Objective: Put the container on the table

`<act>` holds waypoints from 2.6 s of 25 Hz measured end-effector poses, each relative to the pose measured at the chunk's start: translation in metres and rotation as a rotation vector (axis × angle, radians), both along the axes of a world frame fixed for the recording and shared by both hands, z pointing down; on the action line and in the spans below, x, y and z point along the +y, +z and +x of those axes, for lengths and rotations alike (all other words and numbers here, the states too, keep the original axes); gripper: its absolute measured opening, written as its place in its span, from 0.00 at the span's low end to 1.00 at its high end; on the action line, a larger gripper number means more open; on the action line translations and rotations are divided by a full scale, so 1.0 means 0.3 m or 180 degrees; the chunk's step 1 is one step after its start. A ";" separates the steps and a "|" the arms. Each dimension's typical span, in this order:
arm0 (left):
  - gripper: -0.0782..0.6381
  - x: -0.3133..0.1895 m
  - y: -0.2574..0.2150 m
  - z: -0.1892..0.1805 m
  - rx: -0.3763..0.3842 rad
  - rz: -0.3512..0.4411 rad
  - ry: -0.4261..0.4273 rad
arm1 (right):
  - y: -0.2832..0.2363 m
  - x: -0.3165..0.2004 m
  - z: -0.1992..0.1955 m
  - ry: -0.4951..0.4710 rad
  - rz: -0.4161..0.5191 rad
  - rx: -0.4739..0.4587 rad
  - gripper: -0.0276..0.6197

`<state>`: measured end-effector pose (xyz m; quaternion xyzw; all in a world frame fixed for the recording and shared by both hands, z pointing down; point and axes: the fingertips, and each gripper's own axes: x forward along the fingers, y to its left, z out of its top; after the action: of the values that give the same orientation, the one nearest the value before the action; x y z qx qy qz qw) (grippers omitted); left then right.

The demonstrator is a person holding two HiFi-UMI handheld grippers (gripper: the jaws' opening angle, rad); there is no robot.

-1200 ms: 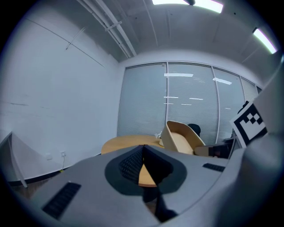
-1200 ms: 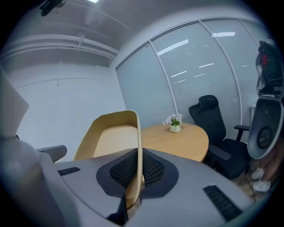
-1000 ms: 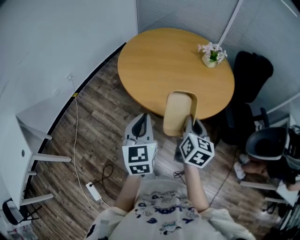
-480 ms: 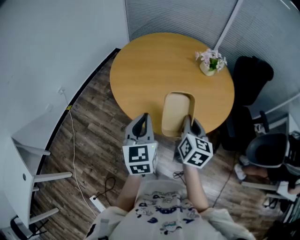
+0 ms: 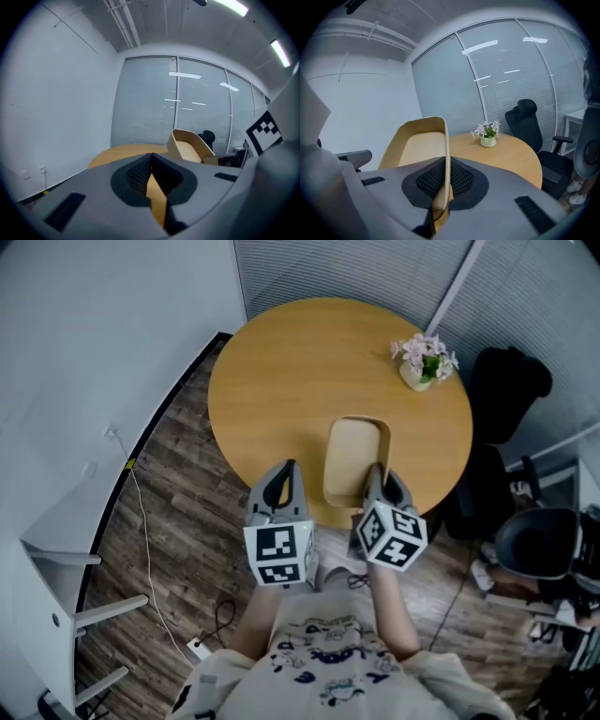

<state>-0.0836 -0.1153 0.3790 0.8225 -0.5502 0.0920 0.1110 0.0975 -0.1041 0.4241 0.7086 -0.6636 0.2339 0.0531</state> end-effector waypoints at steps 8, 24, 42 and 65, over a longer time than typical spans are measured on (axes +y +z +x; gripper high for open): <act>0.11 -0.077 0.064 0.027 0.0009 -0.0164 0.0068 | 0.064 -0.058 0.037 0.0091 -0.0174 -0.0016 0.05; 0.11 -0.286 0.181 0.139 -0.0082 -0.0451 -0.0097 | 0.172 -0.283 0.181 0.0004 -0.0431 -0.0038 0.05; 0.11 -0.467 0.372 0.300 -0.0202 -0.0905 -0.0120 | 0.387 -0.481 0.354 -0.0016 -0.0892 -0.0065 0.05; 0.11 -0.494 0.638 0.341 -0.0334 -0.1485 -0.0095 | 0.663 -0.509 0.407 -0.0010 -0.1526 -0.0043 0.05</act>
<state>0.0188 -0.2635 0.5705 0.7605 -0.5311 0.2576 0.2705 0.2195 -0.2569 0.6231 0.6731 -0.5905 0.3894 0.2157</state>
